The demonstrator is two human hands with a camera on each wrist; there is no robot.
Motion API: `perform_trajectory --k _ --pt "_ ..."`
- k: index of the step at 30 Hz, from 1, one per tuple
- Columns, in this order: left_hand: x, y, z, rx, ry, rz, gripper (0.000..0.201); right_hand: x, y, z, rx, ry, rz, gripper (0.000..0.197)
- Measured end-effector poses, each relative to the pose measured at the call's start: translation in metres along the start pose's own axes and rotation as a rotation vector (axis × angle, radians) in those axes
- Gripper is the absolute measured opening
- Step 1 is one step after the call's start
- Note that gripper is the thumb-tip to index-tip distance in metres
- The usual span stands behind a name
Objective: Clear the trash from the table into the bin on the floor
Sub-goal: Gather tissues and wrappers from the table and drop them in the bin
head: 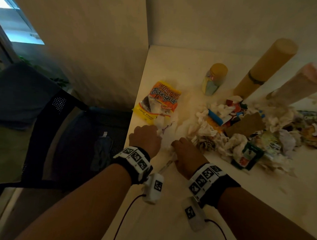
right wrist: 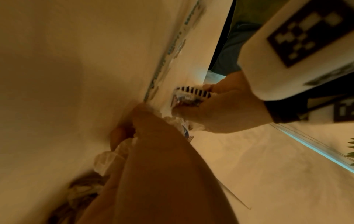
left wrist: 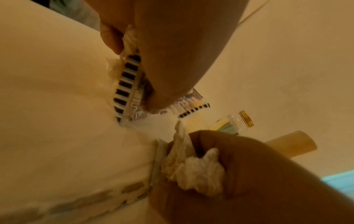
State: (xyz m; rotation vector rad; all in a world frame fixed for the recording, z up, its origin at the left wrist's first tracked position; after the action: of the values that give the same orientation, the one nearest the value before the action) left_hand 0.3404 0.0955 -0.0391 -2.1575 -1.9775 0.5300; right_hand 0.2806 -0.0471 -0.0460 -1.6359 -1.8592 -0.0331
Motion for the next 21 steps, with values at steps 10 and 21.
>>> perform_trajectory --k 10,21 --pt "0.039 -0.071 -0.019 0.149 -0.474 0.098 0.025 -0.005 0.002 -0.002 0.001 -0.005 0.041 0.018" --pt "0.013 -0.114 0.044 0.136 0.157 0.142 0.03 -0.002 -0.009 -0.015 -0.154 0.047 -0.112 0.02"
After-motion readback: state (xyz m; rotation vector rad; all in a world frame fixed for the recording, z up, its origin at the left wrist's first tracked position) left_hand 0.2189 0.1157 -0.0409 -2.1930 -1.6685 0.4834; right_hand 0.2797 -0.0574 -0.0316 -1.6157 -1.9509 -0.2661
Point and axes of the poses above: each hand's wrist, its own y-axis towards the middle knuckle, its own z-axis out of the palm, x = y × z, the point moved 3 cm from there along y, towards the middle knuckle, and after that the axes turned 7 degrees about y, right-handed, at the moved point
